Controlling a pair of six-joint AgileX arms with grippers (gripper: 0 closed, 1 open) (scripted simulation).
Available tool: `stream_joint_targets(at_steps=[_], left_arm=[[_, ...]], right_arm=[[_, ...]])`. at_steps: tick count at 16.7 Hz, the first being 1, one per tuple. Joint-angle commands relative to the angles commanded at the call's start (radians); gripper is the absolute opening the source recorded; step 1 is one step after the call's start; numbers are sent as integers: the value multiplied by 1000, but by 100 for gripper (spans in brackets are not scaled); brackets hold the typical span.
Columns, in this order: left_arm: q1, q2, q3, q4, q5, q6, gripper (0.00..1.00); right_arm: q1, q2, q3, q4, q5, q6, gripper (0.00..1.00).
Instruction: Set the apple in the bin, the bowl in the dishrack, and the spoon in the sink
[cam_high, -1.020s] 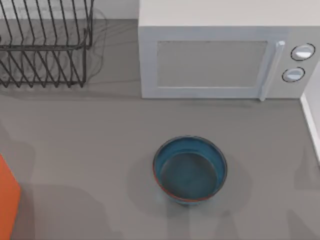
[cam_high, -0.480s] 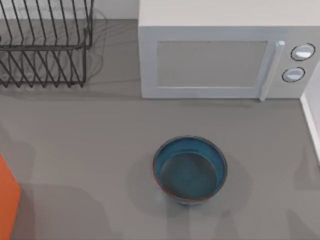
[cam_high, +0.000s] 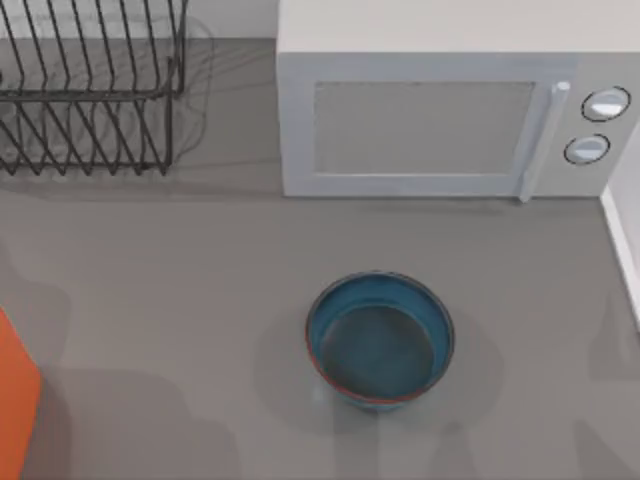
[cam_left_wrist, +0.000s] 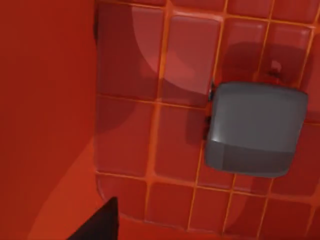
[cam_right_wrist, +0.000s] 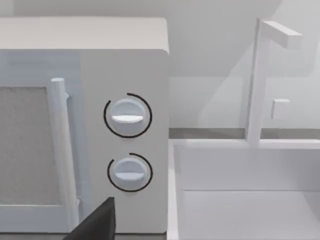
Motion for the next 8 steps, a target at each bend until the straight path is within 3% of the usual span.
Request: stream_joint_targets(at_steps=[8], left_arm=[[-84, -366, -242, 307, -7, -532, 100]], right_arm=[[0, 0, 0, 0, 0, 0, 100]])
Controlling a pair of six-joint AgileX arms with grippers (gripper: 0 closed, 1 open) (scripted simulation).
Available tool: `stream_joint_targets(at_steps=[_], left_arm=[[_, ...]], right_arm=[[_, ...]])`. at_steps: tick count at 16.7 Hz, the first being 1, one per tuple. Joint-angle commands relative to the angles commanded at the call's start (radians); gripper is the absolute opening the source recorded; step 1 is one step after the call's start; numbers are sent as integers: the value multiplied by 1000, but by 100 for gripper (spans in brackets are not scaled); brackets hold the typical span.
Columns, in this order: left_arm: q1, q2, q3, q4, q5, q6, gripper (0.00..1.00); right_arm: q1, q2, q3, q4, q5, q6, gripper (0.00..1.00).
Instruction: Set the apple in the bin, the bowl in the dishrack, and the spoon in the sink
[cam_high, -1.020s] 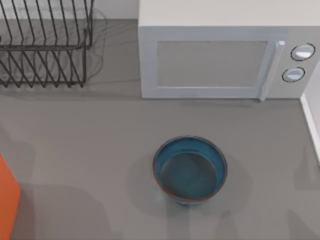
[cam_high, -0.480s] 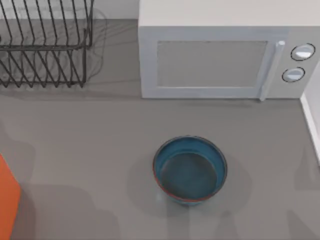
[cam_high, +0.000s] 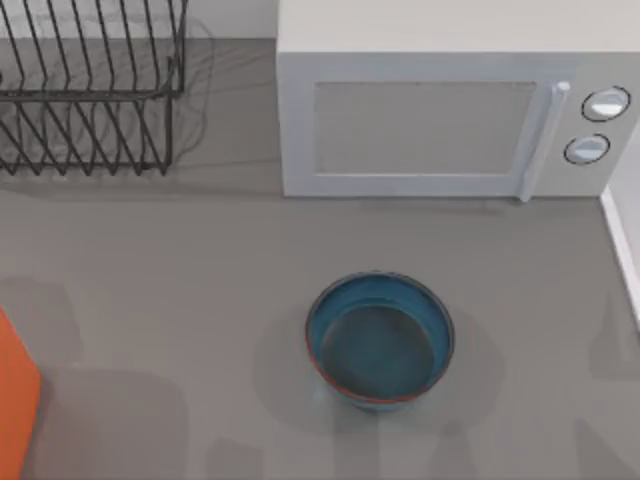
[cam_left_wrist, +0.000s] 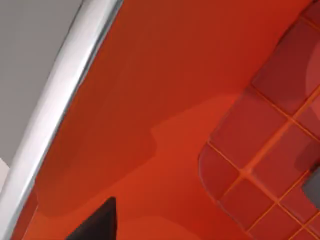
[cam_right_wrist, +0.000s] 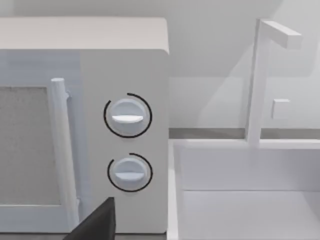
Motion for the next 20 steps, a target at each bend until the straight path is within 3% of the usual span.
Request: stream_joint_targets(at_steps=[12, 16, 20], left_arm=[[-179, -717, -476, 597, -10, -1038, 100], [-214, -860, -570, 718, -11, -1228, 100], [-221, -885, -588, 741, -12, -1262, 100]], right_arm=[[0, 0, 0, 0, 0, 0, 100], [0, 0, 0, 0, 0, 0, 100], [0, 0, 0, 0, 0, 0, 100]])
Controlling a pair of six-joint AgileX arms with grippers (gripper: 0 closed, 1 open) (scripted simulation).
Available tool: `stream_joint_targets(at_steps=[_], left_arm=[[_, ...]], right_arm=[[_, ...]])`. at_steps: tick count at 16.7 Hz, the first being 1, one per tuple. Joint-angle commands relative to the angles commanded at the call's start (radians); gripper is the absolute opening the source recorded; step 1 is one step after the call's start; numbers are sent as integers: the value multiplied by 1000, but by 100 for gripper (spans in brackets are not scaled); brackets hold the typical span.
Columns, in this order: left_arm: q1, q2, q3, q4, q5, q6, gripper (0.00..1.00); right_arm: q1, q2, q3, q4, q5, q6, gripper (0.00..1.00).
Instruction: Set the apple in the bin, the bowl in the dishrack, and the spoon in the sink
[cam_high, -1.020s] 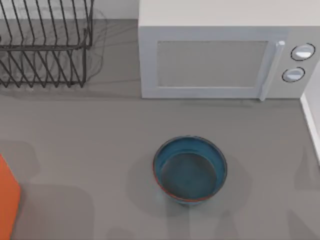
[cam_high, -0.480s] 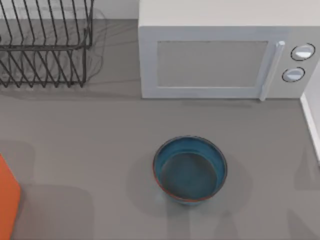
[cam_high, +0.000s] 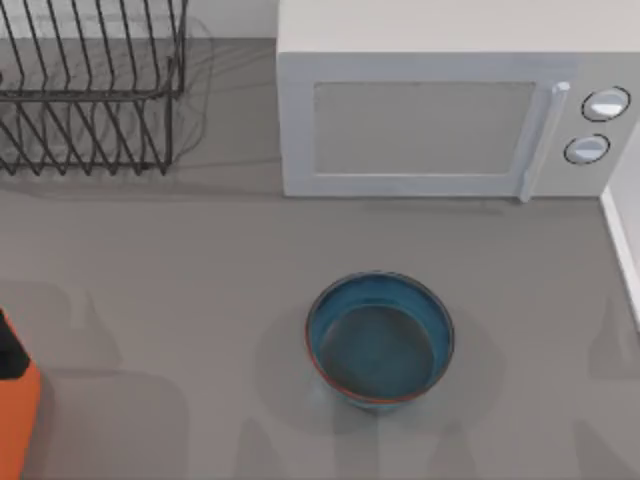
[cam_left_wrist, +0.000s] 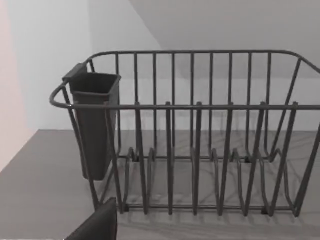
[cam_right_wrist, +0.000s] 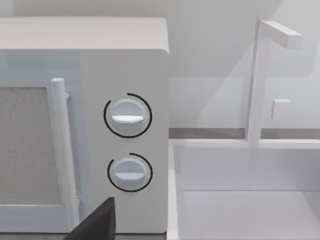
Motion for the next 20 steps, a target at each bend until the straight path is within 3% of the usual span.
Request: stream_joint_targets(at_steps=[5, 10, 14, 20], left_arm=[[13, 11, 13, -6, -14, 19, 100], [-112, 210, 181, -136, -8, -3, 100], [-281, 555, 444, -333, -6, -51, 100], [-559, 1255, 964, -716, -3, -194, 100]], right_arm=[[0, 0, 0, 0, 0, 0, 100], [0, 0, 0, 0, 0, 0, 100], [0, 0, 0, 0, 0, 0, 100], [0, 0, 0, 0, 0, 0, 100]])
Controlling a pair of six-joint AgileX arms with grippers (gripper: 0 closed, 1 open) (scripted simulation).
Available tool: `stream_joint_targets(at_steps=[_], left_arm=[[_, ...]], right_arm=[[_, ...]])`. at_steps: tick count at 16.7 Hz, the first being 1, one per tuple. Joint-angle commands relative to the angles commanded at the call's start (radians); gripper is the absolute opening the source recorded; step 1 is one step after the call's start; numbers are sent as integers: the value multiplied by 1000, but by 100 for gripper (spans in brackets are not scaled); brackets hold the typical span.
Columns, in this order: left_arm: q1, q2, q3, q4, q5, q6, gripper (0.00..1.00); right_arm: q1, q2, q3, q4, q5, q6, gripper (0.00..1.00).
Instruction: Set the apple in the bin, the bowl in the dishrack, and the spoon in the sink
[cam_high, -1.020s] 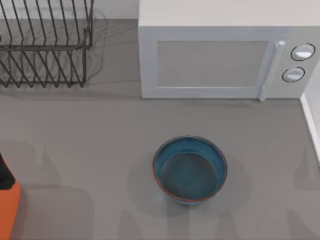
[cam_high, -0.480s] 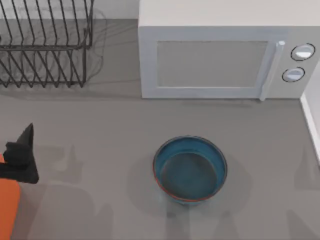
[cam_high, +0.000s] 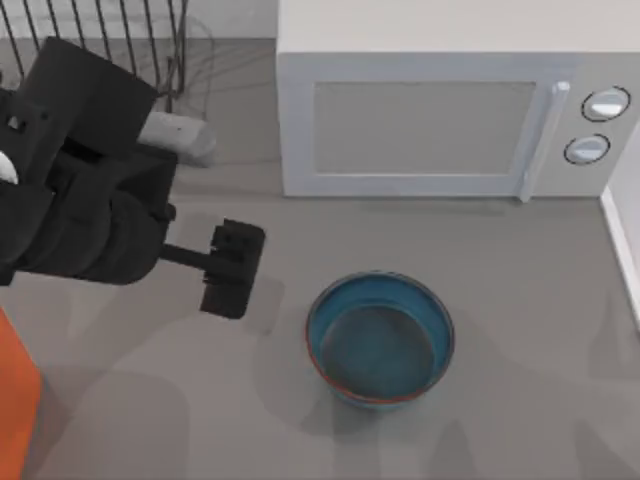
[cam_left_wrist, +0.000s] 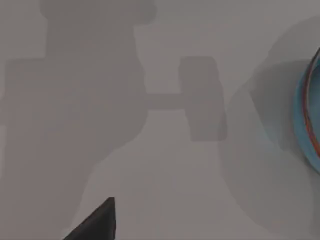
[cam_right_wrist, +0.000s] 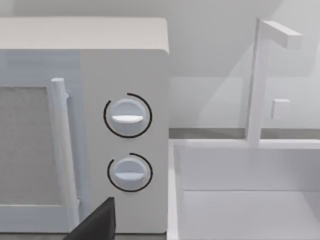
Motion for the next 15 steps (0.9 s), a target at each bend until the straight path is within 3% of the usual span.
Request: stream_joint_targets(at_steps=[7, 15], left_arm=[[-257, 673, 652, -448, 11, -256, 100], [-390, 1129, 1300, -785, 14, -581, 100]], right_arm=[[0, 0, 0, 0, 0, 0, 100], [0, 0, 0, 0, 0, 0, 100]])
